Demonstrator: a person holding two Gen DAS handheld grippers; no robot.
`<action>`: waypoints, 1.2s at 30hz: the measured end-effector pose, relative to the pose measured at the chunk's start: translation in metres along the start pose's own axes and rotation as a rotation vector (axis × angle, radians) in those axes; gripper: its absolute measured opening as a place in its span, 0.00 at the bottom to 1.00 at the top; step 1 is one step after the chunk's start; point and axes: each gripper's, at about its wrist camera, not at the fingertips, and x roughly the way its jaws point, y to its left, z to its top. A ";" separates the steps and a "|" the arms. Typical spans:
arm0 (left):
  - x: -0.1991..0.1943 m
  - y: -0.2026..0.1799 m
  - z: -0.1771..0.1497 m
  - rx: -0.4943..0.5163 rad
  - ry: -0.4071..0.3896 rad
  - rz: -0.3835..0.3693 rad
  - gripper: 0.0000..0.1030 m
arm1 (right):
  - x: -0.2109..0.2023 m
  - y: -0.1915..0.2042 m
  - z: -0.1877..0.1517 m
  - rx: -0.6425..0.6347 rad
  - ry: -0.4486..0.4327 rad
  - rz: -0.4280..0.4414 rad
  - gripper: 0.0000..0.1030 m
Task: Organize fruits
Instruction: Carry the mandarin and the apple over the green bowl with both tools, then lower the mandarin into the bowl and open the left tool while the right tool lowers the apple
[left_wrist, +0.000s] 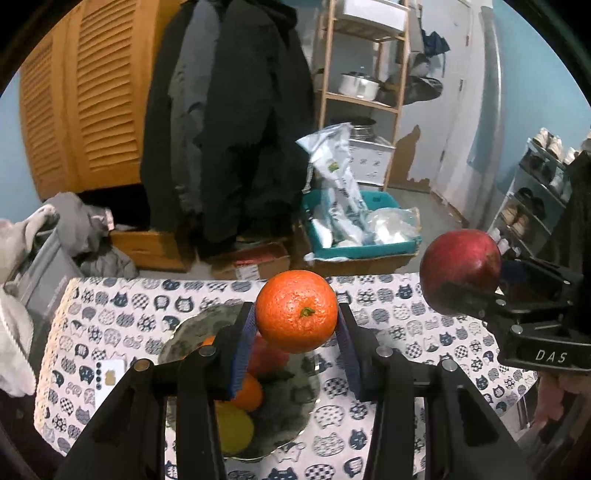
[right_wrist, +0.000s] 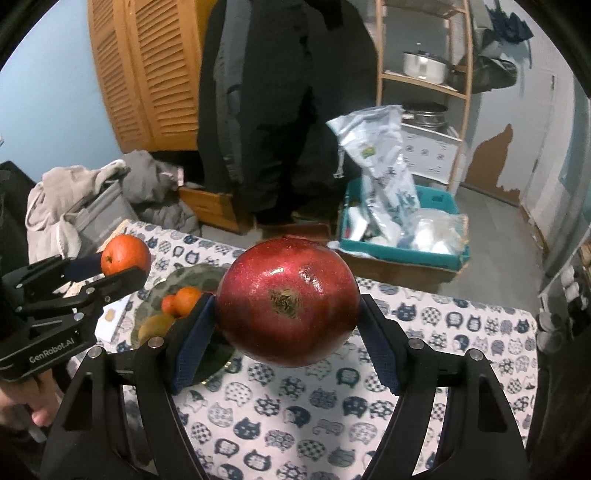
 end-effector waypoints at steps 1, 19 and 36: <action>0.000 0.006 -0.002 -0.006 0.002 0.003 0.43 | 0.004 0.004 0.001 -0.005 0.005 0.007 0.74; 0.041 0.092 -0.045 -0.137 0.158 0.048 0.43 | 0.088 0.076 -0.004 -0.069 0.153 0.115 0.74; 0.112 0.120 -0.077 -0.233 0.335 -0.009 0.43 | 0.163 0.089 -0.050 -0.069 0.326 0.152 0.74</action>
